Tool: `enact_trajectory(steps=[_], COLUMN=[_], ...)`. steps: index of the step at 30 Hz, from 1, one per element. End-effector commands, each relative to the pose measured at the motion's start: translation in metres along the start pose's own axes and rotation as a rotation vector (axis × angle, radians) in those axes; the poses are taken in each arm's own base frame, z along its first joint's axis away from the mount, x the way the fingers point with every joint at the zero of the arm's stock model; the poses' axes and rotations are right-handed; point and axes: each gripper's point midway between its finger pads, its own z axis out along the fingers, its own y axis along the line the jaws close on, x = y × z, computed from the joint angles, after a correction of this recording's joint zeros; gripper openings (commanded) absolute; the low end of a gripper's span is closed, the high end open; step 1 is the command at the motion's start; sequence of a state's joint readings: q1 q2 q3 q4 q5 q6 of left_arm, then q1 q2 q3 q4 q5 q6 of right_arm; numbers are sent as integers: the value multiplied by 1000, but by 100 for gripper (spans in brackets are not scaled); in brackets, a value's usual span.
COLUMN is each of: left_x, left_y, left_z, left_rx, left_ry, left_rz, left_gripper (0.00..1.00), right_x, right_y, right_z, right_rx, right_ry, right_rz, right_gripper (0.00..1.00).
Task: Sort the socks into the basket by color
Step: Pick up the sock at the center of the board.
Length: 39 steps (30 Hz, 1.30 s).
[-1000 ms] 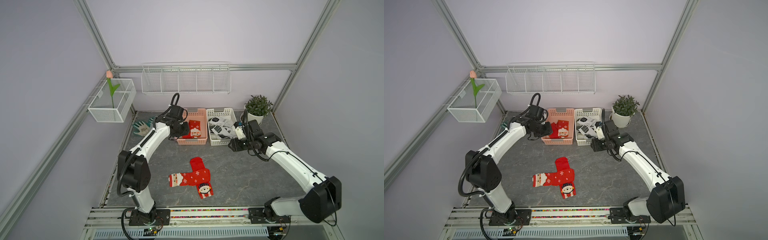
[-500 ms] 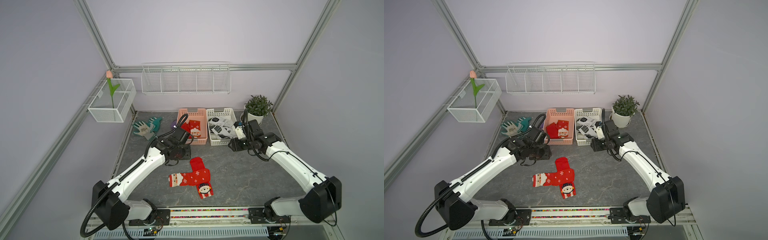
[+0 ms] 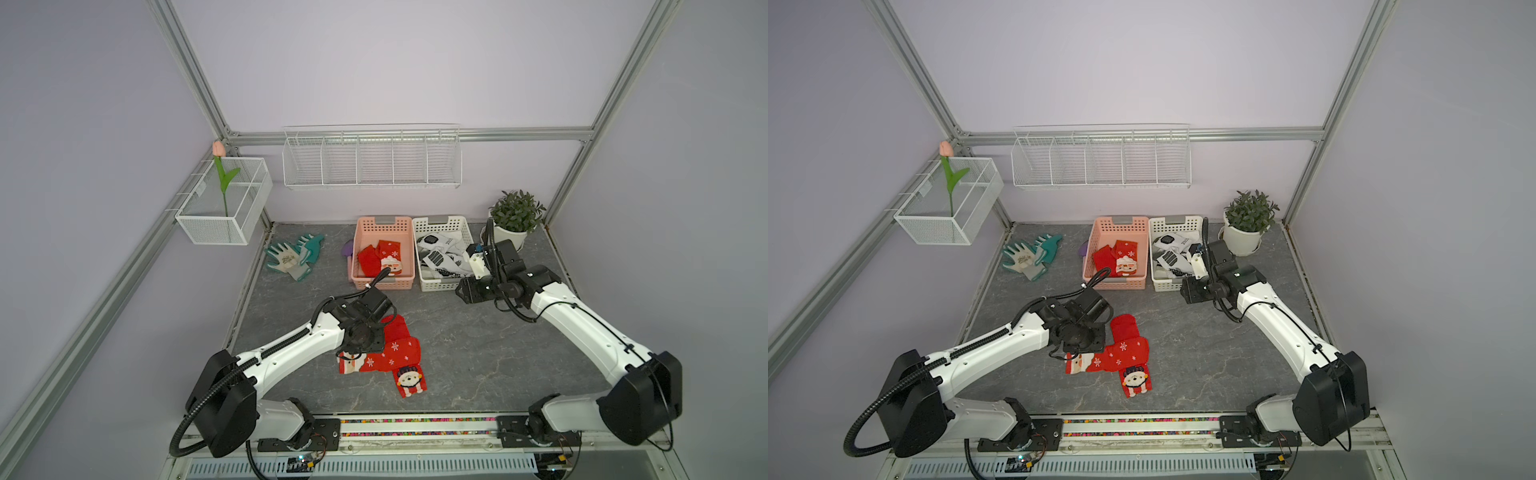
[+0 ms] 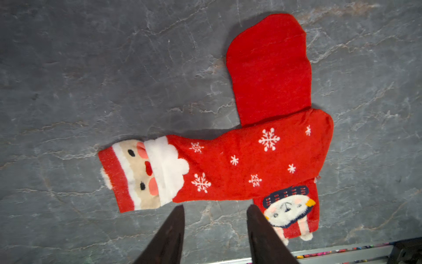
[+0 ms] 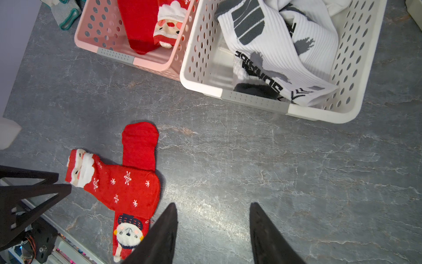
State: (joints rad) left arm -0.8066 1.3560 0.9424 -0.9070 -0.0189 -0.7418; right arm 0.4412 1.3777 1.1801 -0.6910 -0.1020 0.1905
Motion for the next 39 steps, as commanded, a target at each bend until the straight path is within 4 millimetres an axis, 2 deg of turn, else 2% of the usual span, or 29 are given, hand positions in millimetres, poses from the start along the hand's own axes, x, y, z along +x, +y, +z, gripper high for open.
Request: enact_trajectory(steps=[1,11,33,37,39], left_x=[2,16,26,27,27], left_y=[0,0,-8,-10,-10], left_z=[10,39,78,84,85], left_rx=[-10,-42,-71,-66,-64], left_ry=[9,104,225,241,243], left_rz=[-30,-28,-10,-9,-10], left_gripper=[49,49,46,43,38], right_x=[3,4,0,0,0], right_y=[2,3,1,0,-1], right_z=[-3,1,-6,-8,-8], right_rx=[-3,-8,11,16,18], right_ry=[8,16,-6,-9,-8], right_rz=[-8,-10,-26,-31,-30], right_gripper=[53,53,54,54,54])
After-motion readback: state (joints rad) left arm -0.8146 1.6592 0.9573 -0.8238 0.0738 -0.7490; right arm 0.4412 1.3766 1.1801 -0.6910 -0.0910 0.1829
